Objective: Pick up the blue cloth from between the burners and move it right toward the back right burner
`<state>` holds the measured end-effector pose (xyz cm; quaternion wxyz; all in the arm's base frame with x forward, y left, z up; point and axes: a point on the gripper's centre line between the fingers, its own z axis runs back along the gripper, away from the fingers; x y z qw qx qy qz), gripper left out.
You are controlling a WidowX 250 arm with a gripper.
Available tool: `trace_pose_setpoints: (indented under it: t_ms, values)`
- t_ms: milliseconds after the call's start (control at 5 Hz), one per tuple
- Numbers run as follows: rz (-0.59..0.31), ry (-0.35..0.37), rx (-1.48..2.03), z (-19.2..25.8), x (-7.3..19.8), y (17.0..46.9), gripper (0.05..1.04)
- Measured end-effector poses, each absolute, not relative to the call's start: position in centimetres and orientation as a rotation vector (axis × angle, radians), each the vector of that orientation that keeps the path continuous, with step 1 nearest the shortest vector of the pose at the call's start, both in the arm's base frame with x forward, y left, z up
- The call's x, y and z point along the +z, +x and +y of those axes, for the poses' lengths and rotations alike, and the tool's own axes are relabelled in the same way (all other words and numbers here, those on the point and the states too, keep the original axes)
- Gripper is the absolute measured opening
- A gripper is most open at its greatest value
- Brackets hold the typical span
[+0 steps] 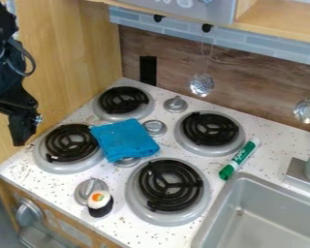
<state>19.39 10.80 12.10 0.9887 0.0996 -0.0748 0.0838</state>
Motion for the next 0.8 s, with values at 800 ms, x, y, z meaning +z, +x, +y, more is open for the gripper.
trace_pose_setpoints:
  t_ms: [800]
  values:
    - [-0.161,0.122,0.219,10.1,7.5,24.8,1.001]
